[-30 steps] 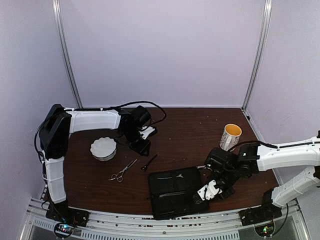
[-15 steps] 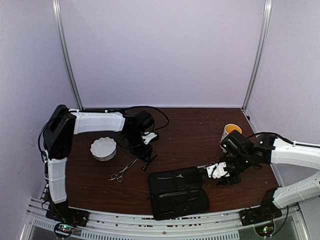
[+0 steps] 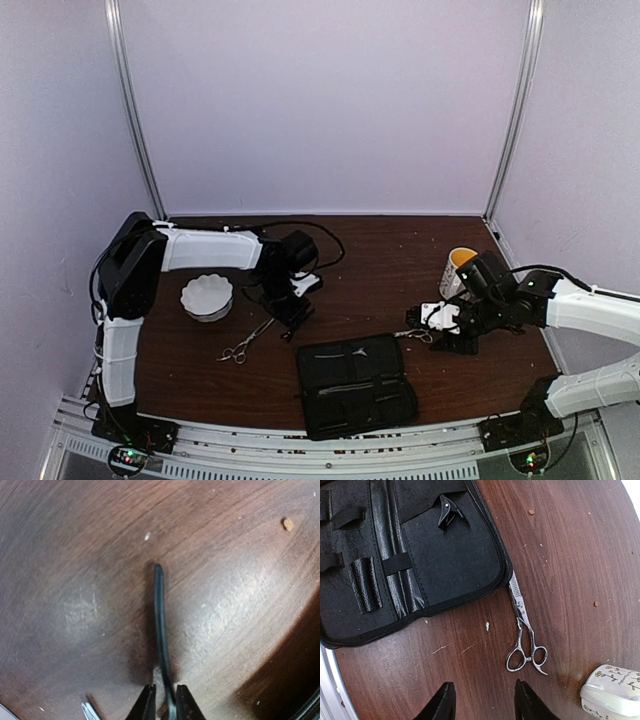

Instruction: Sort the hair-cutting tools

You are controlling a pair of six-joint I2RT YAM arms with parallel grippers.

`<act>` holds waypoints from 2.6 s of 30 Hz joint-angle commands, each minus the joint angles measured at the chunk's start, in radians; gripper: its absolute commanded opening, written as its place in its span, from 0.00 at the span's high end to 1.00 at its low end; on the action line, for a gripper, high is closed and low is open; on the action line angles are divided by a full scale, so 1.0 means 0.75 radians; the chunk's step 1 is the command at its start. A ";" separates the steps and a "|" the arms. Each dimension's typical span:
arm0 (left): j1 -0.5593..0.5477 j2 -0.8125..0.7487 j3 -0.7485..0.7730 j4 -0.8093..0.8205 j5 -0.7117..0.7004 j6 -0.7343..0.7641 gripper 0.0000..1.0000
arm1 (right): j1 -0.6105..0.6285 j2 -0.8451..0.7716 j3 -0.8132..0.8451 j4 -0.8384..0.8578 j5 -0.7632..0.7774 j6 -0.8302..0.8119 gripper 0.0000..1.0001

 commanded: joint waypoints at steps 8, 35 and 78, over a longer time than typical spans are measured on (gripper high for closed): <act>-0.011 0.050 0.048 -0.018 -0.028 0.009 1.00 | -0.009 0.008 -0.022 0.064 -0.009 0.041 0.59; -0.503 -0.328 0.119 -0.544 -0.439 0.297 1.00 | -0.009 0.304 0.290 -0.001 -0.293 0.328 0.52; -0.618 0.187 0.479 -0.752 -0.421 0.173 1.00 | -0.009 0.636 0.286 -0.127 -0.339 0.297 0.53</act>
